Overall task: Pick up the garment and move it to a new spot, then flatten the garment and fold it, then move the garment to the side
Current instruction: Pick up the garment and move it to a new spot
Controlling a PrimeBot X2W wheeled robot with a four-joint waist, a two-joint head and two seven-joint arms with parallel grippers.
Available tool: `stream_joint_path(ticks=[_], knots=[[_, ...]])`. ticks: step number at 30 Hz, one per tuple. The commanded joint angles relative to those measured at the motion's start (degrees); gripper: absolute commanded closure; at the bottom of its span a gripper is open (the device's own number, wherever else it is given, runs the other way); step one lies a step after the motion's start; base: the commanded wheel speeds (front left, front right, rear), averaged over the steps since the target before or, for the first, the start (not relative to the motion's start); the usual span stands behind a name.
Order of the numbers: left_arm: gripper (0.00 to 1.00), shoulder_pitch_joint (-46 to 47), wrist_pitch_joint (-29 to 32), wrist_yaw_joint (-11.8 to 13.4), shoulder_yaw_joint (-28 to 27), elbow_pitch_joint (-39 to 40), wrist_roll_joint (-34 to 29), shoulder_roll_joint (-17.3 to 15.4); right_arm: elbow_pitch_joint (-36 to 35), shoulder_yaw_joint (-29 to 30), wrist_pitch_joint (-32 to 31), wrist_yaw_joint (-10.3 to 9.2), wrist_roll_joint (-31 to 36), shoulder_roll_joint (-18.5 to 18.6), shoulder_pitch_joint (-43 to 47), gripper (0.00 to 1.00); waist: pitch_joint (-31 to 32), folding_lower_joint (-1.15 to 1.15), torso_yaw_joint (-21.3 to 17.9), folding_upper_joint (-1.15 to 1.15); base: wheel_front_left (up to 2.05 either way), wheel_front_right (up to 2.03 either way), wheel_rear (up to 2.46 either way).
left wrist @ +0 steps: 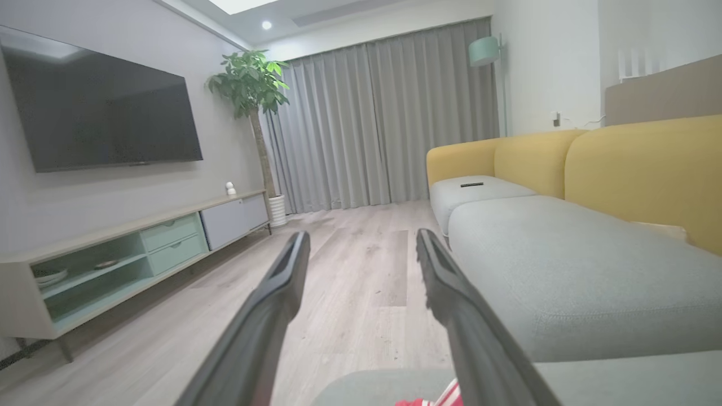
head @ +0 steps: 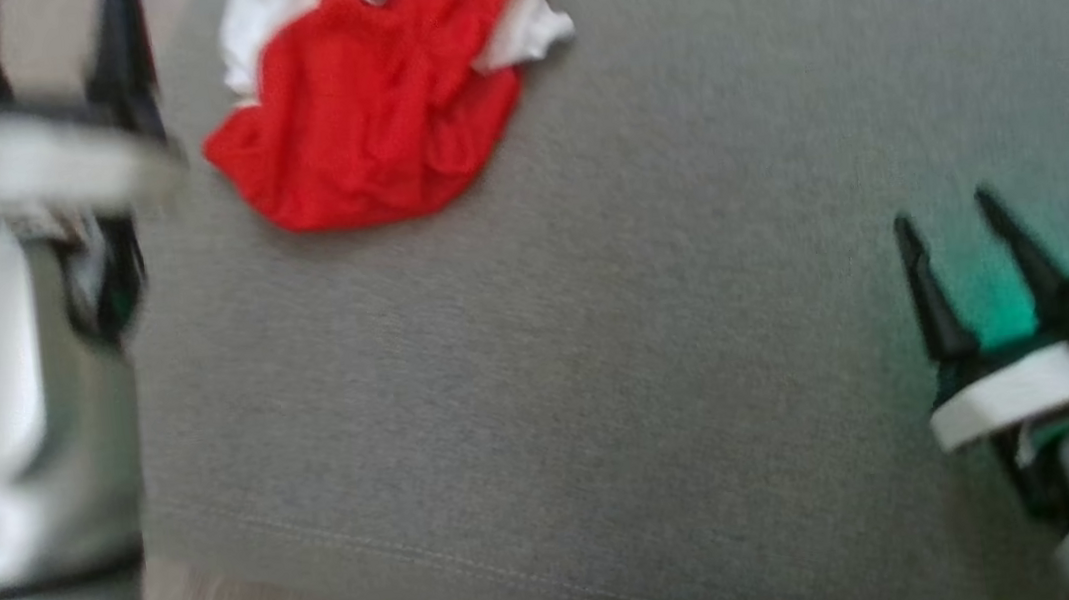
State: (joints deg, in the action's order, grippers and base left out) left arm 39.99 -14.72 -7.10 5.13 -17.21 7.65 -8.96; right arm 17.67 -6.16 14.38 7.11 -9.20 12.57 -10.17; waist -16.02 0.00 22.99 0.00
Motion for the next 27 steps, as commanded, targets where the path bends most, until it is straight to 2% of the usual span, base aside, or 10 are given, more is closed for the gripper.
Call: stream_joint_path(ticks=[1,6,11,18,25,27], knots=[[0.00,4.7,0.1,-0.2,-1.3,-1.2,0.9,-2.8,-2.4,-1.3,0.6,0.37,0.7,1.5,-1.6,0.00,-4.9,0.00,-2.8,0.00,0.00,0.00,0.00],[0.00,16.4,7.5,-0.3,2.9,-16.6,5.8,-4.5,-7.7,-1.1,-1.0,0.37,2.2,4.1,-4.1,0.00,-9.8,0.00,-5.3,0.00,0.00,0.00,0.00],[0.00,23.6,14.3,-0.4,7.0,-29.9,11.3,-7.0,-13.6,-0.2,-3.3,0.37,3.2,5.8,-5.0,0.00,-13.5,0.00,-7.3,0.00,0.00,0.00,0.00],[0.00,26.8,16.0,-0.4,10.3,-41.1,17.6,-7.8,-17.8,1.3,-4.4,0.37,5.5,6.2,-5.2,0.00,-16.9,0.00,-9.5,0.00,0.00,0.00,0.00],[0.00,27.3,15.5,-0.4,13.1,-47.0,21.0,-8.3,-19.1,1.9,-4.8,0.37,6.3,5.2,-4.8,0.00,-18.4,0.00,-10.7,0.00,0.00,0.00,0.00],[1.00,27.5,16.4,-0.4,14.3,-48.7,21.1,-8.5,-19.0,2.2,-4.7,0.37,6.5,4.9,-4.7,0.00,-18.4,0.00,-10.9,0.00,0.00,0.00,0.00]])
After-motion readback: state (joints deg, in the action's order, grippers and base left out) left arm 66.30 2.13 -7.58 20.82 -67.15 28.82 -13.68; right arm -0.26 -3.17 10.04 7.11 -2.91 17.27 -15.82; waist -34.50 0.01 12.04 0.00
